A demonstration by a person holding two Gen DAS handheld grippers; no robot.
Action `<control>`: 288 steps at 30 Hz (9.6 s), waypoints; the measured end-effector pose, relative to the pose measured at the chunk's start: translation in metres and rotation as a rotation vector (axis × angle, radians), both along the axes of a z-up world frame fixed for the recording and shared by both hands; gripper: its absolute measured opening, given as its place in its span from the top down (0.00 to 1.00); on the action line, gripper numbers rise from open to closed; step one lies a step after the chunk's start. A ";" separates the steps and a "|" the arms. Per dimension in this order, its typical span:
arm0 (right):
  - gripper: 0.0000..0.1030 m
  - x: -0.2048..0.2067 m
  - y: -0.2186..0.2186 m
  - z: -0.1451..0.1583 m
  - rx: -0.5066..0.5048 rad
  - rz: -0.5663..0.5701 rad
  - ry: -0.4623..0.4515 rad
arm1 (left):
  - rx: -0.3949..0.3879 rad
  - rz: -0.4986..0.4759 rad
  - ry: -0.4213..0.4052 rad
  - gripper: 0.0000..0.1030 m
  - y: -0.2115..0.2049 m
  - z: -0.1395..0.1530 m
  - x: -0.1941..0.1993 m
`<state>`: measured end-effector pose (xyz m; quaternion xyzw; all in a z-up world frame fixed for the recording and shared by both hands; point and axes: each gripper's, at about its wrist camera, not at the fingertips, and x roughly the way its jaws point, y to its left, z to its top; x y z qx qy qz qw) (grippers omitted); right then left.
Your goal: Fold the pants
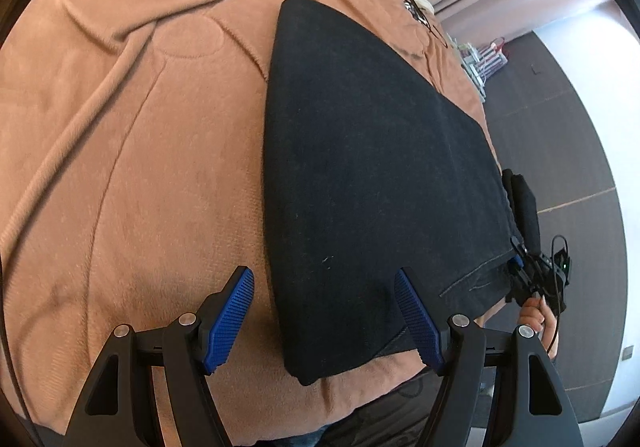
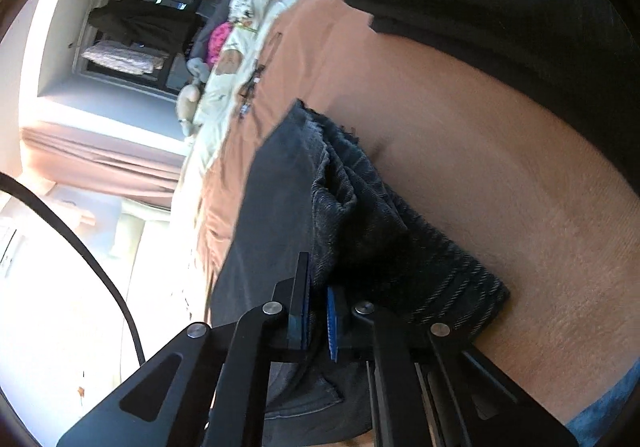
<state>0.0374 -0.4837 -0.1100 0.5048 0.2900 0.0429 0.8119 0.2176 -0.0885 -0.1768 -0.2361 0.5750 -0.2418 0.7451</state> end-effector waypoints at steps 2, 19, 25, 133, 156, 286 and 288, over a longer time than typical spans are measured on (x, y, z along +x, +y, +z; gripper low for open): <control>0.97 -0.002 0.004 0.006 -0.027 0.001 -0.015 | -0.036 0.031 0.011 0.28 0.004 -0.004 0.002; 0.99 -0.037 0.027 0.028 -0.098 0.007 -0.087 | -0.104 0.095 -0.031 0.91 0.031 0.013 -0.013; 0.99 -0.048 0.022 0.001 -0.120 -0.004 -0.009 | -0.098 0.077 -0.031 0.91 0.038 0.013 -0.018; 0.93 0.217 0.260 0.001 -0.552 0.779 0.123 | 0.076 0.415 -0.064 0.95 0.277 0.055 0.068; 0.45 0.273 0.212 -0.021 -0.304 0.646 0.051 | 0.081 0.451 0.027 0.49 0.286 0.027 0.000; 0.91 0.075 0.215 -0.054 -0.130 0.388 0.068 | -0.108 0.497 -0.032 0.48 0.282 0.010 -0.084; 0.91 0.075 0.217 -0.051 -0.142 0.386 0.078 | -0.109 0.502 -0.047 0.48 0.279 0.010 -0.081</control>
